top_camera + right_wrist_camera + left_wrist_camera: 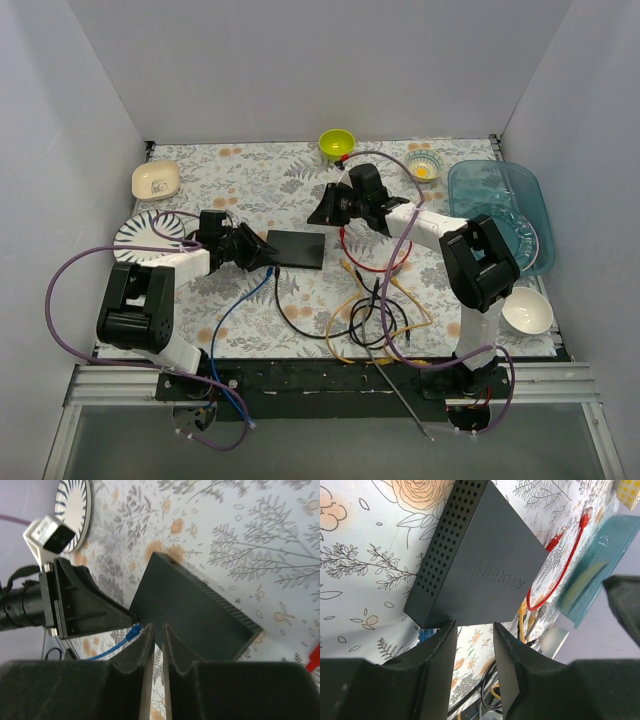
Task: Pull the plug from the switch port
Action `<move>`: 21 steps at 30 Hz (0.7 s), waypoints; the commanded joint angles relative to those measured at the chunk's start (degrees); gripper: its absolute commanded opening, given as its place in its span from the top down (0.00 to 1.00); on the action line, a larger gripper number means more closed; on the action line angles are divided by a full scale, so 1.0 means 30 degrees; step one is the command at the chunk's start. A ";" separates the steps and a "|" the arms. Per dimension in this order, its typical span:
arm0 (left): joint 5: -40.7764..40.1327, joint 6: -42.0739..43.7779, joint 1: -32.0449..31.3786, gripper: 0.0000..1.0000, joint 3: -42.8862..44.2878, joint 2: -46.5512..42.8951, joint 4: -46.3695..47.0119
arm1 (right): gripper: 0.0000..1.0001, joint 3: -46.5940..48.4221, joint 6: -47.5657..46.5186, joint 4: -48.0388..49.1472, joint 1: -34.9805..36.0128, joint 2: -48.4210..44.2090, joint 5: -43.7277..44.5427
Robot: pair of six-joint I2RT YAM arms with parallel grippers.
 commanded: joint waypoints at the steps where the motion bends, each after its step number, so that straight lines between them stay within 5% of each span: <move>1: -0.0916 0.0156 0.0004 0.66 0.0371 -0.0716 -0.0588 | 0.82 -0.0495 -0.2636 -0.1717 0.1393 -0.1426 -0.0829; 10: -0.5631 -0.0574 0.0238 0.64 0.1367 -0.1513 -0.4048 | 0.83 -0.1260 -0.2087 -0.2773 0.2040 -0.0580 0.0104; 21: -0.7160 -0.1102 0.0443 0.63 0.2070 0.0538 -0.4401 | 0.83 -0.3691 -0.1384 -0.3622 0.0342 -0.2809 0.3774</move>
